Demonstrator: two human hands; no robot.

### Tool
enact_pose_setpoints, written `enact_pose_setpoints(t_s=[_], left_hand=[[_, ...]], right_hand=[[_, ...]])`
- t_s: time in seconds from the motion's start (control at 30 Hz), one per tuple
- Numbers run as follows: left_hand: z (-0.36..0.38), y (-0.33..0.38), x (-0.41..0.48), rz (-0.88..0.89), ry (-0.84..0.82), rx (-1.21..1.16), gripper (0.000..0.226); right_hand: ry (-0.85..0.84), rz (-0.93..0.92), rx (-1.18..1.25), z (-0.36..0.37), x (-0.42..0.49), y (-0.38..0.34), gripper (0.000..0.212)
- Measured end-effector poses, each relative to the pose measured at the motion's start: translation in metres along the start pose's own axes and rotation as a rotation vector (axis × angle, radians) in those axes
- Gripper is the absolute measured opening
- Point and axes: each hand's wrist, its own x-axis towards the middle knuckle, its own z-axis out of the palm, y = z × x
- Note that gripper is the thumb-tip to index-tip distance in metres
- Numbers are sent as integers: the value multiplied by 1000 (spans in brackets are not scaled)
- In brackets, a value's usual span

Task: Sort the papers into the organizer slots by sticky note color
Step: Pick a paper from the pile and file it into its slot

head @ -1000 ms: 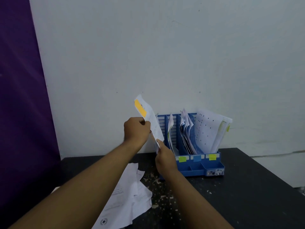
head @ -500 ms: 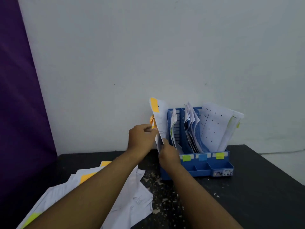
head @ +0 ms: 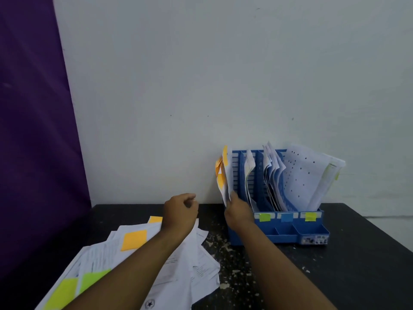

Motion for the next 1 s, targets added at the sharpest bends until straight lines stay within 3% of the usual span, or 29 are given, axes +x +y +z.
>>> enact_pose_setpoints(t_s=[0.17, 0.3, 0.47, 0.57, 0.67, 0.87, 1.0], left_hand=[[-11, -17, -11, -14, -8, 4, 29], [-24, -35, -39, -45, 8, 103, 29], [-50, -90, -92, -199, -19, 332, 40], [-66, -115, -115, -288, -114, 658, 62], [-79, -134, -128, -300, -174, 786, 74], [-110, -142, -135, -415, -147, 775, 123], [-130, -134, -132, -447, -150, 659, 117]], right_hand=[[48, 1, -58, 4, -5, -2, 46], [178, 41, 37, 15, -25, -5, 29], [312, 4, 52, 45, -84, -28, 59], [153, -139, 19, 62, -123, -46, 53], [-65, -257, -39, 82, -152, -63, 51], [-186, -104, -35, 96, -179, -88, 75], [-164, 26, 172, 87, -185, -97, 78]])
